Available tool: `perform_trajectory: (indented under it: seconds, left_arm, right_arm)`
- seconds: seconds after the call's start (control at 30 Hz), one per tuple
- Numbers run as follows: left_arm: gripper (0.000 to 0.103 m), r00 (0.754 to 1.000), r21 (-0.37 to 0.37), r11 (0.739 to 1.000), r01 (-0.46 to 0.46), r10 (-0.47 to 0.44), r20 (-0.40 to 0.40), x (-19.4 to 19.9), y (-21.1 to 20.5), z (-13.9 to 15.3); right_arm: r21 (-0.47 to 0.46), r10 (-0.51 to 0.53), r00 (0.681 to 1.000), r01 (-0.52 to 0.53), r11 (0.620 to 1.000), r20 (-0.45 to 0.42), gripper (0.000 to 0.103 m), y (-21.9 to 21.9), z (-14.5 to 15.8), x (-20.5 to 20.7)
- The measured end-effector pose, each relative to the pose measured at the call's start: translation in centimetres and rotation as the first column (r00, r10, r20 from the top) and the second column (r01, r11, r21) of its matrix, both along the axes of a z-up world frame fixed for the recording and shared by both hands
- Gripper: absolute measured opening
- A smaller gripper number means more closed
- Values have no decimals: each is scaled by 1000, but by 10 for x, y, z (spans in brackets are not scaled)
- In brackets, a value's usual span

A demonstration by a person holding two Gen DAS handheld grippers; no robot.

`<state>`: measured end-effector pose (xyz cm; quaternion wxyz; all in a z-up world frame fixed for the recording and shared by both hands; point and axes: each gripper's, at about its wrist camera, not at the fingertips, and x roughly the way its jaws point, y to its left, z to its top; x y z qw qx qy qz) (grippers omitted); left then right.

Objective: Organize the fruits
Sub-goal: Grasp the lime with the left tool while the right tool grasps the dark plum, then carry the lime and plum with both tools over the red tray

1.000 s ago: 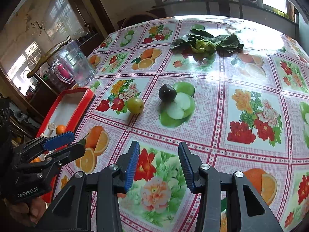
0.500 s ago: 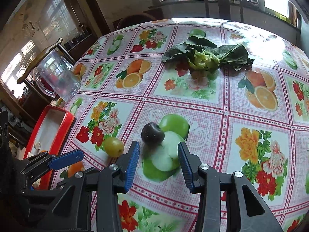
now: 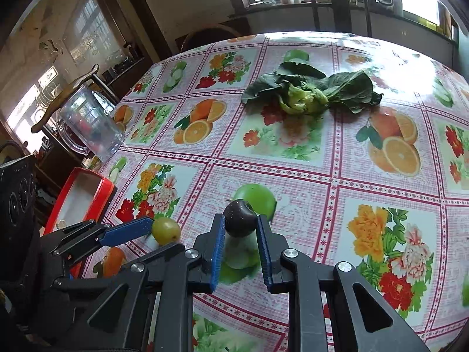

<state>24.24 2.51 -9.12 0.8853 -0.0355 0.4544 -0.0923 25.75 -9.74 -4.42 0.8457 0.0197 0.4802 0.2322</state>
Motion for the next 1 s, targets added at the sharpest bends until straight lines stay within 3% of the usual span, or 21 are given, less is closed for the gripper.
perform_trajectory:
  seconds: [0.13,0.43,1.0]
  left_arm:
    - [24,1000,45,999,14,-15,16,7,-7,0]
    - [23,1000,17,1000,-9,9,11,-7,3,1]
    - [23,990,-16,992,-127,128,59,-92,53,30]
  right_arm:
    - [15,-25,1000,26,1000,-13,22,-13,-2,-4]
    - [41,-11,1000,12,999,-23,22,-18,5,-36]
    - [90,103,995,-104,991,13,22,26,37,-114]
